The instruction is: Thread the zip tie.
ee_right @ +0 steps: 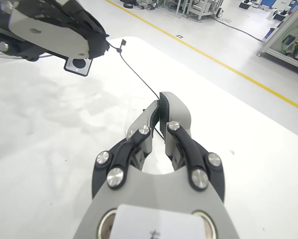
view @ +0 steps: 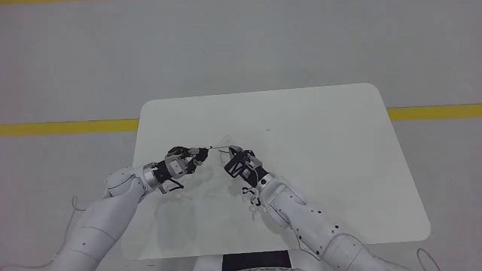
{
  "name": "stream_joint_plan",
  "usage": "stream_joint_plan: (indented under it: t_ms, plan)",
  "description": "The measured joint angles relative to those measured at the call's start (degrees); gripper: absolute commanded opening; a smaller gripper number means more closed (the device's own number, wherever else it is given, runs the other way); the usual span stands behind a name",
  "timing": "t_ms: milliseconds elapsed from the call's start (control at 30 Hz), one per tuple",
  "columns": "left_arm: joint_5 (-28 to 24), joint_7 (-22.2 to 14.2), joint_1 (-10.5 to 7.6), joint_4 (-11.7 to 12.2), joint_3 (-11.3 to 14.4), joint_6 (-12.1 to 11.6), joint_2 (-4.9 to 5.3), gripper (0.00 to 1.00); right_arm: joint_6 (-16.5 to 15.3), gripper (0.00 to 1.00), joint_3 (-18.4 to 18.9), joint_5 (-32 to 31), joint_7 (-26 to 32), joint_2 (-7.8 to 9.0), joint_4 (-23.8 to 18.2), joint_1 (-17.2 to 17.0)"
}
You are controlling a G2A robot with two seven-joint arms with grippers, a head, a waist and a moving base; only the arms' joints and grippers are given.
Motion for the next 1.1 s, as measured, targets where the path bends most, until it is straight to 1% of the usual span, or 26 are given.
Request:
stream_joint_plan:
  t_ms: [367, 1100]
  plan:
    - [0.0, 0.0, 0.0, 0.0, 0.0, 0.0, 0.0, 0.0, 1.26, 0.0, -0.07, 0.0, 1.25, 0.95, -0.82, -0.15]
    - [0.0, 0.0, 0.0, 0.0, 0.0, 0.0, 0.0, 0.0, 1.92, 0.0, 0.41, 0.0, 2.57, 2.02, -1.57, -0.36]
